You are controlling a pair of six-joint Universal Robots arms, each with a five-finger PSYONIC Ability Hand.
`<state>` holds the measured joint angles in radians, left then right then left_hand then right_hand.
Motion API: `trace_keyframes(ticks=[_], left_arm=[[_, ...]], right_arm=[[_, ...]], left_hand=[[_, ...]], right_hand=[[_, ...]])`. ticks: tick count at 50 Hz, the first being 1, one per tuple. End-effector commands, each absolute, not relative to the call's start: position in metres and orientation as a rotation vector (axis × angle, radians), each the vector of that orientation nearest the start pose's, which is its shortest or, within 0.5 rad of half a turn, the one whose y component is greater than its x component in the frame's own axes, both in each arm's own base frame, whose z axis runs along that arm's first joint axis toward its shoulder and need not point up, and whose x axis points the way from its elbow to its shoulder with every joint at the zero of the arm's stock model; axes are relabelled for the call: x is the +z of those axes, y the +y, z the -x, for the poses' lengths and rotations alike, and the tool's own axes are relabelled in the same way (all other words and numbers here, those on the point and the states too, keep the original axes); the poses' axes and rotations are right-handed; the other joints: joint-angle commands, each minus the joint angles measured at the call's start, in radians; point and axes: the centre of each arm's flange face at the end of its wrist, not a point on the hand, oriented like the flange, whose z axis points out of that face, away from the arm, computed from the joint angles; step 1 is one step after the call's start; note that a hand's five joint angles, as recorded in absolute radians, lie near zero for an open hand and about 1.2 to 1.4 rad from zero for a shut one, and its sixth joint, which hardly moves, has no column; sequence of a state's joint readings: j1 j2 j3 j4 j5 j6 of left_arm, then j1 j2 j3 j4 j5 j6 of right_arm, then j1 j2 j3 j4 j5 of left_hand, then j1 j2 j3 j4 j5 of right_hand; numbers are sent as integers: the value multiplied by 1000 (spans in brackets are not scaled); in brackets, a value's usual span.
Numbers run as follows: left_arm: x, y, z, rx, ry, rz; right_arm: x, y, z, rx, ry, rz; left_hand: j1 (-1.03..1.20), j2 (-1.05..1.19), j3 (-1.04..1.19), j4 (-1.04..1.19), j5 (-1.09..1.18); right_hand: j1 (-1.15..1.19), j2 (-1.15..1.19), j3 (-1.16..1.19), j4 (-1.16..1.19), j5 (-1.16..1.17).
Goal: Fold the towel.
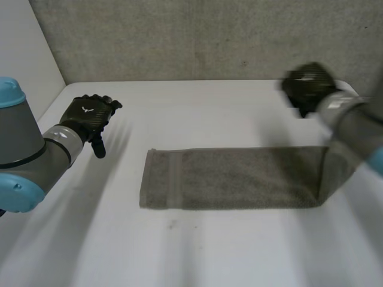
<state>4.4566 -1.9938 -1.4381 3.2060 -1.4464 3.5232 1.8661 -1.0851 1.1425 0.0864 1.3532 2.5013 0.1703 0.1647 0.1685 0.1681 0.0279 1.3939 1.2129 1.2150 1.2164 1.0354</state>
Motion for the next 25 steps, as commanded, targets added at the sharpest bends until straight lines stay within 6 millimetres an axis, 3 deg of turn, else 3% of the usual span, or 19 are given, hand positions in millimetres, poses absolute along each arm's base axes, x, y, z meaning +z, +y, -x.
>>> trace_keyframes(ticks=[1,2,5,7,10,13,14,15,16,17,18,19,21,22,23,24,25], left_arm=[[209,-325,223,-1953,2318,-855],[209,-326,220,-1952,2316,-844],[206,-324,217,-1935,2328,-839],[204,-324,216,-1929,2334,-835],[202,-324,214,-1917,2343,-830],[197,-321,214,-1904,2357,-833],[194,-319,213,-1895,2366,-834],[194,-319,213,-1895,2366,-834],[192,-318,213,-1891,2371,-836],[190,-317,213,-1894,2368,-836],[190,-317,213,-1894,2368,-836],[189,-317,213,-1900,2364,-835],[189,-317,213,-1905,2358,-835],[189,-317,213,-1909,2356,-833],[189,-317,213,-1909,2356,-833],[189,-317,213,-1909,2356,-833],[189,-317,213,-1909,2356,-833]], right_arm=[[230,-250,-402,-1903,1684,1483],[217,-237,-416,-1843,1666,1515],[202,-227,-426,-1778,1667,1536],[179,-202,-445,-1669,1639,1556],[162,-188,-452,-1587,1647,1584],[157,-183,-451,-1552,1668,1600],[159,-181,-449,-1541,1693,1602],[161,-184,-442,-1538,1738,1591],[161,-184,-442,-1538,1738,1591],[170,-188,-433,-1559,1778,1555],[181,-203,-420,-1600,1825,1489],[182,-203,-420,-1600,1825,1488],[203,-247,-380,-1704,1911,1317],[203,-247,-380,-1704,1912,1316],[212,-260,-361,-1735,1938,1258],[212,-260,-360,-1735,1938,1258],[219,-267,-343,-1759,1961,1221]], left_hand=[[4,10,6,6,-28],[4,10,6,6,-28],[4,10,6,6,-28],[4,10,6,6,-28],[4,10,6,6,-28],[4,10,6,6,-28],[4,10,6,6,-28],[4,10,6,6,-28],[4,10,6,6,-28],[4,10,6,6,-28],[4,10,6,6,-28],[4,10,6,6,-28],[4,10,6,6,-28],[4,10,6,6,-28],[4,10,6,6,-28],[4,10,6,6,-28],[4,10,6,6,-28]], right_hand=[[2,183,181,180,186],[2,183,181,180,186],[2,183,181,180,186],[2,183,181,180,186],[2,183,181,180,186],[2,183,181,180,186],[2,183,181,180,186],[-450,-269,-271,-273,-266],[-455,-274,-276,-277,-271],[-923,-742,-744,-745,-739],[-1084,-903,-905,-907,-900],[-1086,-905,-907,-908,-902],[-1138,-957,-959,-961,-954],[-1139,-958,-960,-961,-955],[-1144,-963,-966,-967,-960],[-1144,-964,-966,-967,-961],[-1142,-961,-963,-964,-958]])
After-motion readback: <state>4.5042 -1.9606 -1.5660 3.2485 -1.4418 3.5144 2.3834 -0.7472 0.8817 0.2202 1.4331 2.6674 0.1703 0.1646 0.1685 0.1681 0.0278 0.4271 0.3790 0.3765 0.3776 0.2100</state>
